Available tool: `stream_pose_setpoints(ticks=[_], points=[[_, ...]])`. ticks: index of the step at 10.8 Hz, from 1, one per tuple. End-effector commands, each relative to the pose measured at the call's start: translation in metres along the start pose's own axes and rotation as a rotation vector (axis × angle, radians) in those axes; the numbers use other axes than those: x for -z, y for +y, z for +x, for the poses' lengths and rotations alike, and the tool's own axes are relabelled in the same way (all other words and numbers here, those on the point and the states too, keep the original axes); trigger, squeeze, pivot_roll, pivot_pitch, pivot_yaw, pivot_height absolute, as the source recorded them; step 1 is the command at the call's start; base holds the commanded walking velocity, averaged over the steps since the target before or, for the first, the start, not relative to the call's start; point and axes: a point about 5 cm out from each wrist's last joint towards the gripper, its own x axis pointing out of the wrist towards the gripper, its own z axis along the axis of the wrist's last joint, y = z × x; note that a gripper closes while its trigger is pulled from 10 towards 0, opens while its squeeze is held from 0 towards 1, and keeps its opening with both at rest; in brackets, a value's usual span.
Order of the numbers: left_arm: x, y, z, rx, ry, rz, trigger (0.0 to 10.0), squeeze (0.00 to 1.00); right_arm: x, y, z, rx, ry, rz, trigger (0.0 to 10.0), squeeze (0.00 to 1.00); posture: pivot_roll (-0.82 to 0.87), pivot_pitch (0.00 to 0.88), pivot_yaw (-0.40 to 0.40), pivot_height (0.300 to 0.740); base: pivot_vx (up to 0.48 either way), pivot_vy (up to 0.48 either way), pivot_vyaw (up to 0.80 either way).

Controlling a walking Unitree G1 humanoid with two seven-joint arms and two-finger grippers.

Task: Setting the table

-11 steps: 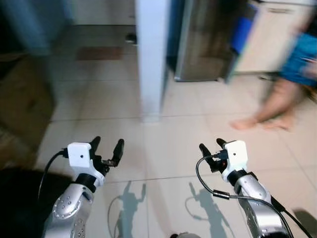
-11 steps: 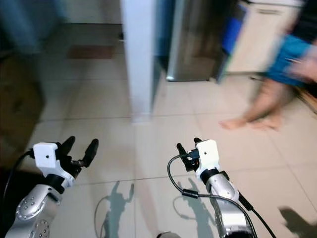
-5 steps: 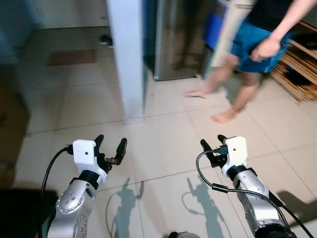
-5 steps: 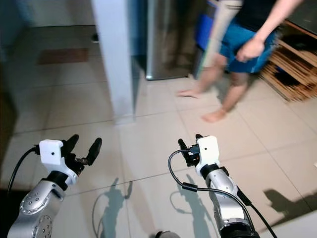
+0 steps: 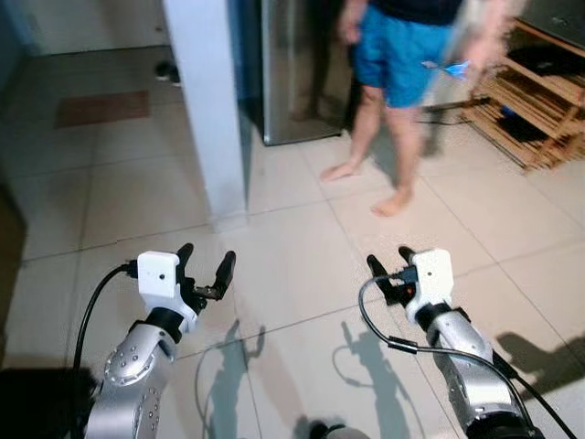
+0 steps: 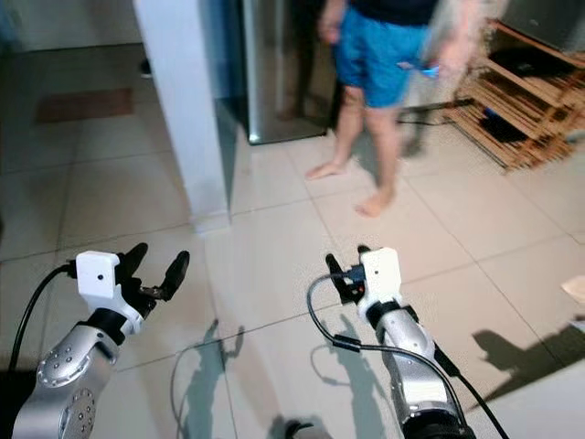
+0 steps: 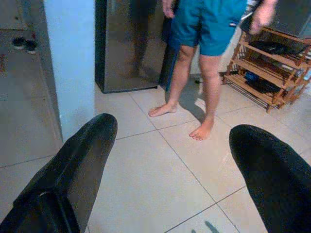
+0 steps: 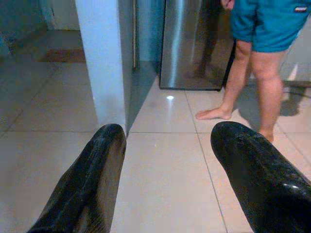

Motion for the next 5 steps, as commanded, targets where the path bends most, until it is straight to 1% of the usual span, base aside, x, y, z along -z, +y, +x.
stream_pose_setpoints(ticks=[1, 2, 4, 5], points=[[-0.0001, -0.0015, 0.0021, 0.015, 0.003, 0.014, 10.0, 0.00, -0.0015, 0.0002, 0.0005, -0.003, 0.004, -0.007, 10.0, 0.00, -0.03, 0.000, 0.004, 0.728, 0.000, 0.000, -0.70], [0.0018, 0.0003, 0.0024, -0.010, 0.018, 0.030, 10.0, 0.00, -0.0031, -0.0003, 0.0020, -0.005, 0.006, -0.024, 10.0, 0.00, -0.03, 0.000, -0.001, 0.728, 0.000, 0.000, -0.68], [0.0038, 0.0000, 0.0046, -0.012, 0.027, 0.039, 10.0, 0.00, -0.0045, -0.0018, 0.0047, 0.003, 0.017, -0.046, 10.0, 0.00, -0.03, 0.000, -0.003, 0.724, 0.000, 0.000, -0.53], [0.0043, -0.0010, 0.0051, -0.005, 0.026, 0.034, 10.0, 0.00, -0.0052, -0.0008, 0.0057, -0.002, 0.023, -0.051, 10.0, 0.00, -0.03, 0.000, -0.003, 0.706, 0.000, 0.000, 0.00]])
